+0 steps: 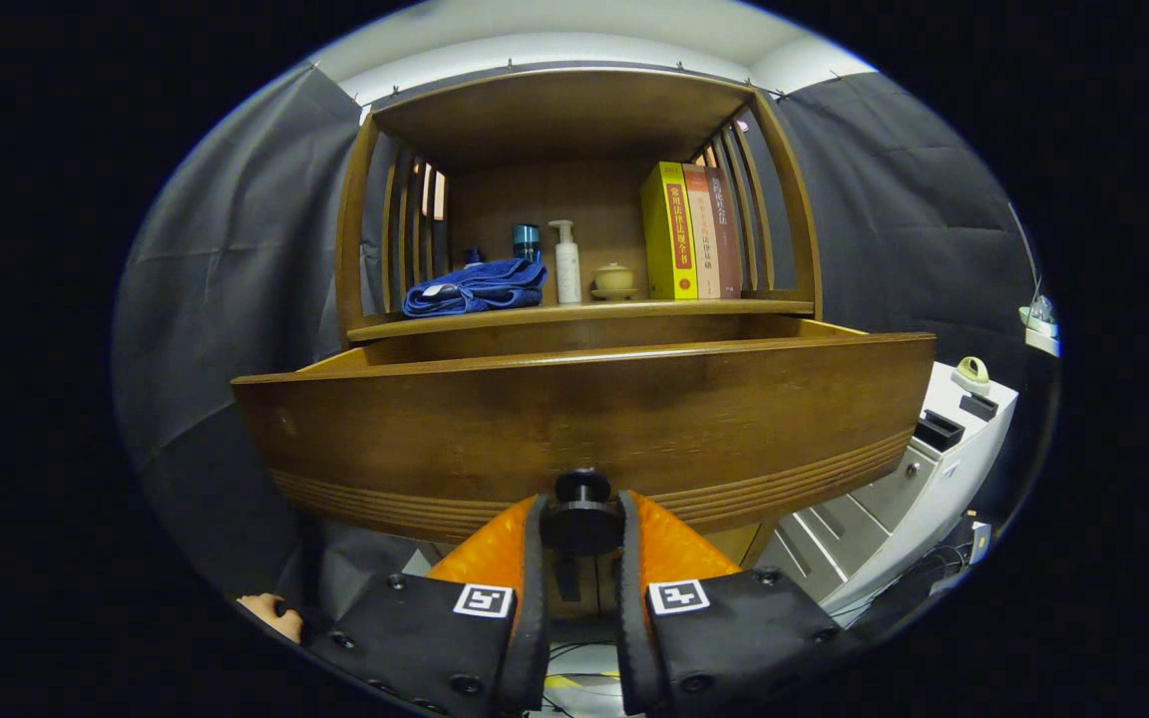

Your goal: Pull open the drawer, take out the items inside it, and place them on the countertop above the cabinet.

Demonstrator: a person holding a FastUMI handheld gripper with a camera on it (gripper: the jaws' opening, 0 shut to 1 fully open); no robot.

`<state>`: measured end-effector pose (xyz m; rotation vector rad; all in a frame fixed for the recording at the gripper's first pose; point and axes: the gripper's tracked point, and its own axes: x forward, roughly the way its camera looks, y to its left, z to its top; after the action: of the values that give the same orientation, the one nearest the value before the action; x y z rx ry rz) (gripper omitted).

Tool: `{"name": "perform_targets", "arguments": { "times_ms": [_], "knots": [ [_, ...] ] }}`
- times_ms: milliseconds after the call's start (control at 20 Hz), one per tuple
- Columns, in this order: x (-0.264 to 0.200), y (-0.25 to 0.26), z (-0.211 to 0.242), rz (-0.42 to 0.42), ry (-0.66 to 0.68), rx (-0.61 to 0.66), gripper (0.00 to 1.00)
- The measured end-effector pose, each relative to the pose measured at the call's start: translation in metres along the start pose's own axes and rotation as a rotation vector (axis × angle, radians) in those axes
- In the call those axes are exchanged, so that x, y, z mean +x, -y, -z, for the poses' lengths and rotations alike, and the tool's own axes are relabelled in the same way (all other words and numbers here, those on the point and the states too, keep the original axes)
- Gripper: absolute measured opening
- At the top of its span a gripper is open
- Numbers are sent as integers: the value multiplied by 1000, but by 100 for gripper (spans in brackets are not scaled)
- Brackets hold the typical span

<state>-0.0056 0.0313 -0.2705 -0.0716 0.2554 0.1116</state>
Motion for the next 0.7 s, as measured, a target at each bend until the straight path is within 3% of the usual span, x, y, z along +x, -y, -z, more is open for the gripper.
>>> {"name": "perform_targets", "arguments": {
  "times_ms": [700],
  "knots": [
    [-39,3,16,2,-26,0,36]
  ]
}}
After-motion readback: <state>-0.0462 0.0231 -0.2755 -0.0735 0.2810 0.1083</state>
